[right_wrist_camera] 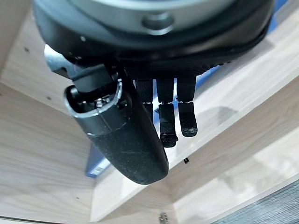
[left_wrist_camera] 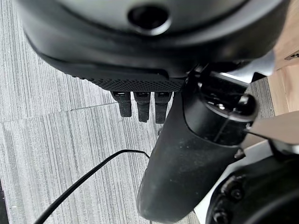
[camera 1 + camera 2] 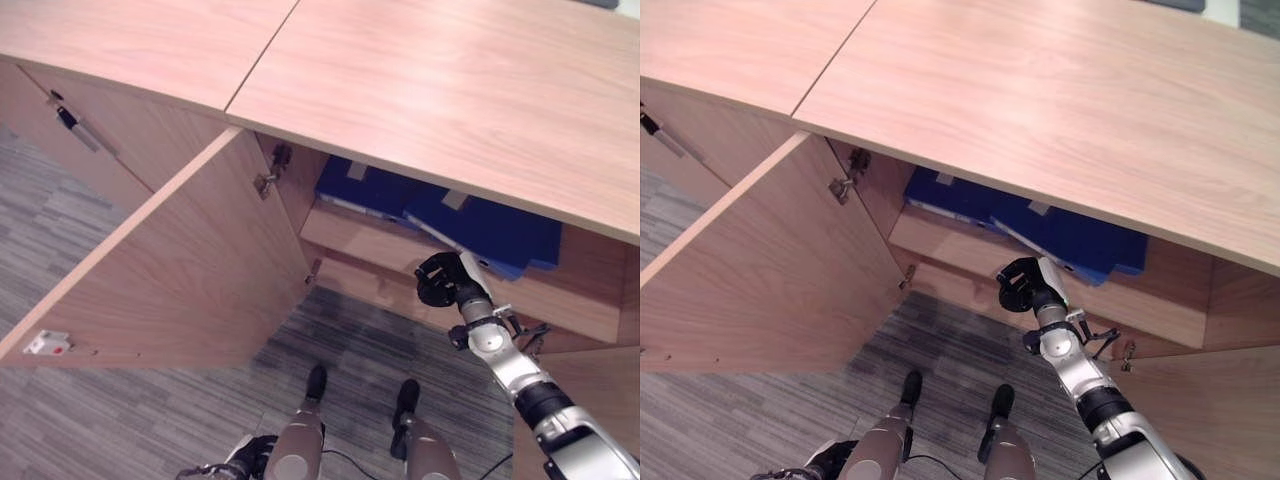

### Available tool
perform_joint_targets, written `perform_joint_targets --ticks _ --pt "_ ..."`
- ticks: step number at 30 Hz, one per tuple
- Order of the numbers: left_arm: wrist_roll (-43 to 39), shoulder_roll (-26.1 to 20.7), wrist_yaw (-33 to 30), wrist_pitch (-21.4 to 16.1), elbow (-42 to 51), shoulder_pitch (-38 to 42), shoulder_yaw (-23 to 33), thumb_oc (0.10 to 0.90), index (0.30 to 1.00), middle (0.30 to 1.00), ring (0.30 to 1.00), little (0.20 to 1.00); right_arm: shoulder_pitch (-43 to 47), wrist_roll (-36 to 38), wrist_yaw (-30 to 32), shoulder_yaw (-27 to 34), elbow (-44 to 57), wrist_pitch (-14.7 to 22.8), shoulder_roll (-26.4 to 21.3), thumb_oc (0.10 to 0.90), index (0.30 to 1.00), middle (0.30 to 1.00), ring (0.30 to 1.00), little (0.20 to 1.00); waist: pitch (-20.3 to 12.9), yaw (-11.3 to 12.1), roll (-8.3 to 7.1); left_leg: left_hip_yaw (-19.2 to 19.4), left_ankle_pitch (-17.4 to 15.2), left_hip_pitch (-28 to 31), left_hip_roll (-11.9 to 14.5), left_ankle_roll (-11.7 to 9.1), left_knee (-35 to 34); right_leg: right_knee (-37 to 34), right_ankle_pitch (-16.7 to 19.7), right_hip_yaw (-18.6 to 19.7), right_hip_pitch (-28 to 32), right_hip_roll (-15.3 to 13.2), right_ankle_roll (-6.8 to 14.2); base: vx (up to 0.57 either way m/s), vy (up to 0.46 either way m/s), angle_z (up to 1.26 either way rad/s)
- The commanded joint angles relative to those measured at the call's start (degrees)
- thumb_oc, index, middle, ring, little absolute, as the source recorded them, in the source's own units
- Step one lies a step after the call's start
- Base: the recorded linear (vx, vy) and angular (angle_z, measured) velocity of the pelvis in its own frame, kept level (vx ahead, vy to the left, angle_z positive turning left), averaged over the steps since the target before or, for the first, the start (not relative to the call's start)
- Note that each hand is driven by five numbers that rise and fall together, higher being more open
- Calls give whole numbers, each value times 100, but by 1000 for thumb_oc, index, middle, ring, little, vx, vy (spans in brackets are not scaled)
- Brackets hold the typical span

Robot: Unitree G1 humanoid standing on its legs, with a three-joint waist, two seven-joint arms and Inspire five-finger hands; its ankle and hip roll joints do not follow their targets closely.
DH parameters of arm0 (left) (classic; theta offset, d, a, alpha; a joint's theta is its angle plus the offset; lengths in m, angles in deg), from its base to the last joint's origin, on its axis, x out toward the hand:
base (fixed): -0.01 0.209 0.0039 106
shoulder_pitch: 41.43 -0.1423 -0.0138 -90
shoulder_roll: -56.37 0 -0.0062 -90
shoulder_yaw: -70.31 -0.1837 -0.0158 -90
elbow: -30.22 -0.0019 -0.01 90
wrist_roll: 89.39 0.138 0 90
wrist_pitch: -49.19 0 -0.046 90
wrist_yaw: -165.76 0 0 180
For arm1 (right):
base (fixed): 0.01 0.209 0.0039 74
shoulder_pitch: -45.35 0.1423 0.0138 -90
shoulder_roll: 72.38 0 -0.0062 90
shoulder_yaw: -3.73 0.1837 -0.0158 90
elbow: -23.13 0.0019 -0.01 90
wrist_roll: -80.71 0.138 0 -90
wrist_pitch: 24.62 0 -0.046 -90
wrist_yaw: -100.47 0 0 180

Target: Put the empty folder in the office cabinet

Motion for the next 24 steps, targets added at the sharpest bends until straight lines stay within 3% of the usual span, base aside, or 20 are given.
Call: perform_joint_targets --ticks 1,14,24 --pt "-122 -57 50 -309 233 213 -188 800 900 900 900 900 878 -196 355 -102 -30 204 -395 400 300 300 300 300 -146 155 123 -213 -394 -99 230 -166 -7 1018 -974 255 -208 -338 335 -19 -5 5" --pt "-342 -178 15 -398 551 181 -555 800 900 900 900 900 1930 8 644 -59 -1504 27 -786 400 300 300 300 300 189 386 431 -392 -294 -508 128 -180 118 1238 -1044 155 -529 -392 307 -14 -7 7" --pt "-494 -245 39 -434 737 66 -666 800 900 900 900 900 2158 217 792 138 -2020 11 -1310 400 300 300 300 300 284 411 562 -458 -267 -630 105 -183 107 1398 -1119 106 -710 -406 299 -4 -9 6"
